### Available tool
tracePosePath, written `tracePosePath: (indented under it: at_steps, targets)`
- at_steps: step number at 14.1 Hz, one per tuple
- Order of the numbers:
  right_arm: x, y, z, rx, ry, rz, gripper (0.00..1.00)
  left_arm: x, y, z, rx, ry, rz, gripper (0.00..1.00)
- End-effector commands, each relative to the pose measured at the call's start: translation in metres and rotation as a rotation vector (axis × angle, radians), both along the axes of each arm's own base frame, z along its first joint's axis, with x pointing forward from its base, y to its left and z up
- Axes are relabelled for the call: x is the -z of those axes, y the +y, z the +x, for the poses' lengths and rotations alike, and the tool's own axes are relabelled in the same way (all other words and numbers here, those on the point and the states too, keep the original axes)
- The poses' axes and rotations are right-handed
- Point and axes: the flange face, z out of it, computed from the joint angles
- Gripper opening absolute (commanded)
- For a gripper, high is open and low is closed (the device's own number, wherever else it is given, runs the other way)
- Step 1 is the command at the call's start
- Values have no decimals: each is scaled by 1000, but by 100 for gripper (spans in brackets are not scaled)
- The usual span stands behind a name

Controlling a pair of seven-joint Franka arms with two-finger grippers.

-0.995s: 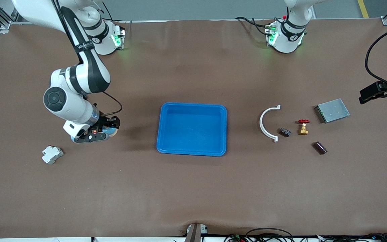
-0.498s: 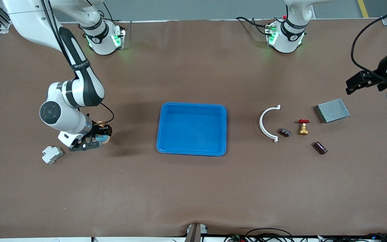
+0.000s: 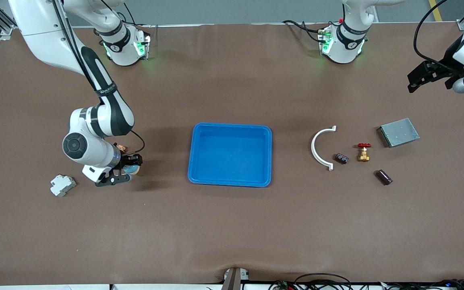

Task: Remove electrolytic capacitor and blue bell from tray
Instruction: 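Lower the bell beside the first bell and open the right gripper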

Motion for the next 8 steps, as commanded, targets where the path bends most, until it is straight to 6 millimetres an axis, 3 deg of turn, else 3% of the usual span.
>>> tracePosePath:
  at_steps: [1,3,6,8]
  targets:
    - [9,2,7,-4,5,4,1,-9,-2,12,19,-23,-17,100]
    - [15,2,7,-4,12,3,5,-4,-3,29,25,-12,-21,100]
    - [22,2,8,-3,20,1,5,-3,-5,27,-10,34,-4,100]
    - [25,2,9,-3,23,1,6,-3,9,27,-7,36,-6,100]
